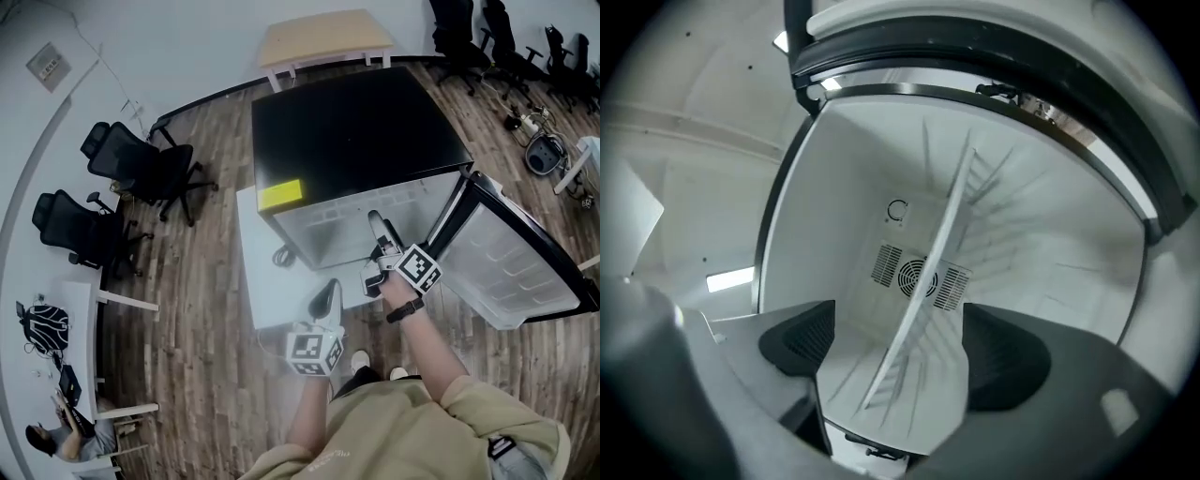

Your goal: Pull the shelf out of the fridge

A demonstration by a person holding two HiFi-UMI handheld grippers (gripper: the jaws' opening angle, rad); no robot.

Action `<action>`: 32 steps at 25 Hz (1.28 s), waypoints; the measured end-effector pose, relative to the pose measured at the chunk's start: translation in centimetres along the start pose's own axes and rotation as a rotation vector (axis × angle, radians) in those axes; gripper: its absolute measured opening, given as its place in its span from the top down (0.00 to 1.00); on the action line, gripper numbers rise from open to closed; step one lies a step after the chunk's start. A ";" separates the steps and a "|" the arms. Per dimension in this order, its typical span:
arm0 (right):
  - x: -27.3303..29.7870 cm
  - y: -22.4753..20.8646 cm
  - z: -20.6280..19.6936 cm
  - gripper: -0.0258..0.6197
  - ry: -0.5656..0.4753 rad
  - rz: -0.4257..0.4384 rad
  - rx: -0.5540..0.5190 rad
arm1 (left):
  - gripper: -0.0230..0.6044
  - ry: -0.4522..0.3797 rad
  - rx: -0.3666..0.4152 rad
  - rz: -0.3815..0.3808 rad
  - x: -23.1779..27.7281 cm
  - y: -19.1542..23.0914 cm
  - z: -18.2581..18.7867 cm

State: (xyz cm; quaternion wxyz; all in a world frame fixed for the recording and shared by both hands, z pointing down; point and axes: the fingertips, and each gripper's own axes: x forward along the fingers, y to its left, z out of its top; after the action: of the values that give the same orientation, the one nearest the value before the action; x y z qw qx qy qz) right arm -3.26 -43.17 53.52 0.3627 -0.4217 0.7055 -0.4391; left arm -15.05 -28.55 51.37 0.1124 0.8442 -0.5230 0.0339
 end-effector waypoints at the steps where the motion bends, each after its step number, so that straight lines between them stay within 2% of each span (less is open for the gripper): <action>1: 0.5 -0.3 0.0 0.31 -0.010 -0.003 0.024 | 0.96 0.000 -0.005 0.001 0.0 0.2 -0.1; 8: 3.8 -1.7 -0.3 0.31 -0.033 -0.033 0.107 | 0.96 0.014 -0.022 0.018 0.1 1.7 -0.9; 13: 5.4 -3.3 1.2 0.37 -0.121 -0.075 0.225 | 0.96 0.016 -0.033 0.030 0.1 2.8 -1.4; 21: 8.4 -3.7 2.3 0.41 -0.157 -0.048 0.314 | 0.96 0.003 -0.083 0.043 0.0 3.9 -1.3; 25: 9.5 -3.3 2.0 0.41 -0.148 -0.032 0.311 | 0.96 0.004 -0.089 0.044 0.2 4.2 -1.3; 32: 11.0 -3.9 1.9 0.55 -0.146 -0.041 0.344 | 0.96 0.005 -0.092 0.046 0.3 4.6 -0.9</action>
State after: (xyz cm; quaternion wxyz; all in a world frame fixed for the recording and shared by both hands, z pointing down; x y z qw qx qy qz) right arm -4.70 -54.84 54.94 0.4707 -0.3984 0.5831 -0.5289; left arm -18.92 -30.59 53.05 0.1518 0.8257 -0.5431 0.0146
